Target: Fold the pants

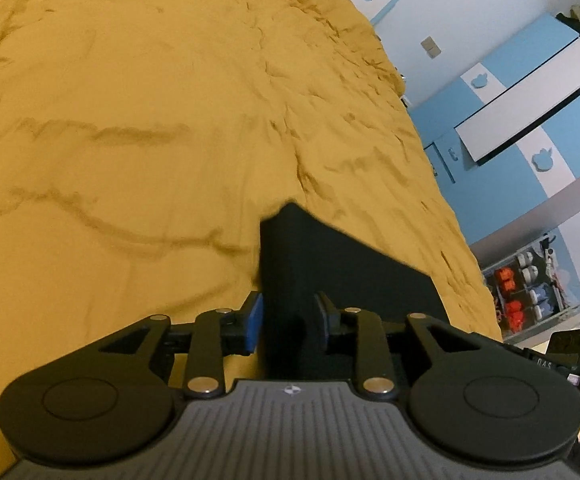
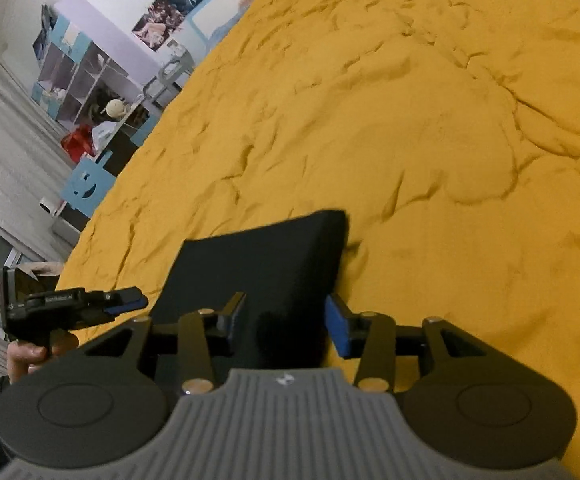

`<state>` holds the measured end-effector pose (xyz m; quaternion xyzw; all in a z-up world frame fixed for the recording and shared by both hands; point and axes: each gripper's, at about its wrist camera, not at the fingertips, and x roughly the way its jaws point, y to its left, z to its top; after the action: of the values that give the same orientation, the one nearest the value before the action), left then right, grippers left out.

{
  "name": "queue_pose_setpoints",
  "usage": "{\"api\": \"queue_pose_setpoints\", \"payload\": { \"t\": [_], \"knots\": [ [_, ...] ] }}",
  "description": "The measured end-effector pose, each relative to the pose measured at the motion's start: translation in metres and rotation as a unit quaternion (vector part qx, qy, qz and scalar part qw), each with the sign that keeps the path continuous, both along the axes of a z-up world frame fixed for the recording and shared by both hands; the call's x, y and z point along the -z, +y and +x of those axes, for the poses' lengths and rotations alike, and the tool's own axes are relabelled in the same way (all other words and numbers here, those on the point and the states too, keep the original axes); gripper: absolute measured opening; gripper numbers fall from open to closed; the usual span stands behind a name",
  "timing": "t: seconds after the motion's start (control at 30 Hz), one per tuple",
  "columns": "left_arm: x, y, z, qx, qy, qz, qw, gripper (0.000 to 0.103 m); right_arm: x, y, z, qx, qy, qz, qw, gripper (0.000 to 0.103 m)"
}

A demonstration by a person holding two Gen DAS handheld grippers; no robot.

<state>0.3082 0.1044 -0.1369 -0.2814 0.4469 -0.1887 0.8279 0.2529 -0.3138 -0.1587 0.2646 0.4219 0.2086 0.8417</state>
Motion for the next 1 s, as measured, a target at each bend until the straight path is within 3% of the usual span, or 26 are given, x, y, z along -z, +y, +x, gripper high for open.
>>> {"api": "queue_pose_setpoints", "payload": {
  "t": [0.2, 0.23, 0.27, 0.37, 0.5, 0.7, 0.77, 0.83, 0.93, 1.0],
  "knots": [
    [0.0, -0.02, -0.029, 0.034, 0.001, 0.007, 0.9994, 0.04, 0.006, 0.006, -0.047, 0.014, 0.018, 0.005, 1.0, 0.04],
    [0.003, -0.024, -0.031, 0.038, 0.002, 0.015, 0.9992, 0.041, 0.009, 0.01, -0.048, 0.016, 0.027, 0.001, 1.0, 0.037],
    [0.005, -0.028, -0.031, 0.039, 0.003, 0.027, 0.9988, 0.041, 0.011, 0.015, -0.047, 0.016, 0.036, -0.002, 0.999, 0.024],
    [0.01, -0.036, -0.031, 0.05, 0.01, 0.039, 0.9979, 0.035, 0.01, 0.015, -0.052, 0.019, 0.041, 0.008, 0.999, 0.007],
    [0.011, -0.033, -0.034, 0.047, 0.009, 0.031, 0.9984, 0.026, 0.007, -0.001, -0.065, 0.027, 0.03, 0.06, 0.997, 0.003],
    [0.013, -0.038, -0.041, 0.054, 0.002, 0.065, 0.9965, 0.025, 0.015, 0.004, -0.068, 0.036, 0.041, -0.072, 0.996, 0.003],
    [0.006, -0.038, -0.045, 0.047, -0.002, 0.079, 0.9957, 0.026, -0.001, 0.009, -0.076, 0.054, 0.0, -0.142, 0.988, 0.008],
    [-0.01, -0.042, -0.053, 0.047, -0.03, 0.11, 0.9924, 0.026, -0.02, 0.019, -0.085, 0.052, -0.058, -0.159, 0.984, 0.008],
    [-0.04, -0.064, -0.065, 0.072, -0.11, 0.178, 0.9752, 0.026, -0.04, 0.053, -0.093, 0.005, -0.137, -0.184, 0.973, 0.008],
    [-0.05, -0.088, -0.067, 0.103, -0.153, 0.201, 0.962, 0.034, -0.04, 0.088, -0.089, -0.04, -0.167, -0.224, 0.959, 0.008]
  ]
}}
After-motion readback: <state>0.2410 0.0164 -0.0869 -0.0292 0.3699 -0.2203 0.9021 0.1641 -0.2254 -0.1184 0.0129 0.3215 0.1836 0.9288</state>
